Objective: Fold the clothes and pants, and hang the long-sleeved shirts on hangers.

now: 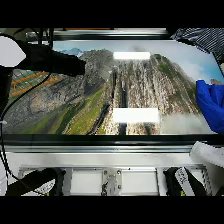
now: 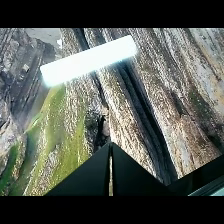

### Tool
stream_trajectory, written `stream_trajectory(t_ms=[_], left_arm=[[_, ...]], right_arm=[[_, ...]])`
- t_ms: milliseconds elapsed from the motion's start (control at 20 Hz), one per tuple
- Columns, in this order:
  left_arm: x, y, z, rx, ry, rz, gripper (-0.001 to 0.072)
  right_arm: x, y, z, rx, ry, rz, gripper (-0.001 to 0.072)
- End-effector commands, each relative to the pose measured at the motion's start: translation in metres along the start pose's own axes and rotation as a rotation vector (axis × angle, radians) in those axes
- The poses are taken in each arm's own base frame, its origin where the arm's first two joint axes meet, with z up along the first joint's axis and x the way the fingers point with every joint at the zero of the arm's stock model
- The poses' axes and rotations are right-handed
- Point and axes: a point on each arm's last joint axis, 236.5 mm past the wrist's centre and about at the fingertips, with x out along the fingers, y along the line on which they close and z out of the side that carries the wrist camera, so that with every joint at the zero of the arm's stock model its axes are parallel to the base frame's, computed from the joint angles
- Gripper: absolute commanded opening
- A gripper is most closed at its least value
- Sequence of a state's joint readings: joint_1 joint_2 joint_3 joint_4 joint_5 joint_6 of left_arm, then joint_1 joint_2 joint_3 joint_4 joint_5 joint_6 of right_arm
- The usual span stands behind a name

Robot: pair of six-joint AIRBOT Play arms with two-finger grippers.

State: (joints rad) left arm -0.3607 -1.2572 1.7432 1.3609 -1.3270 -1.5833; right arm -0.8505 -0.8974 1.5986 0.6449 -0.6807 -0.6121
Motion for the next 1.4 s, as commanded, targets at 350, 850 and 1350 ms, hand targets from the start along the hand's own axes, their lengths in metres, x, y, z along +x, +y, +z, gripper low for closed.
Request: stream_trajectory(t_ms=[350, 850, 1350], left_arm=[[0.023, 0.006, -0.006, -0.011, 0.050, 0.004, 0.0009], [0.024, 0.007, -0.006, -0.008, 0.051, 0.009, 0.0009], [0.024, 0.005, -0.007, -0.038, 0.054, 0.003, 0.0009]], right_arm=[[-0.055, 0.041, -0.043, 0.077, 0.313, 0.240, 0.0447], [-0.201, 0.197, -0.068, -0.102, 0.446, 1.155, 0.0452], [-0.561, 0.271, -0.192, -0.393, 0.867, 2.330, 0.0454]])
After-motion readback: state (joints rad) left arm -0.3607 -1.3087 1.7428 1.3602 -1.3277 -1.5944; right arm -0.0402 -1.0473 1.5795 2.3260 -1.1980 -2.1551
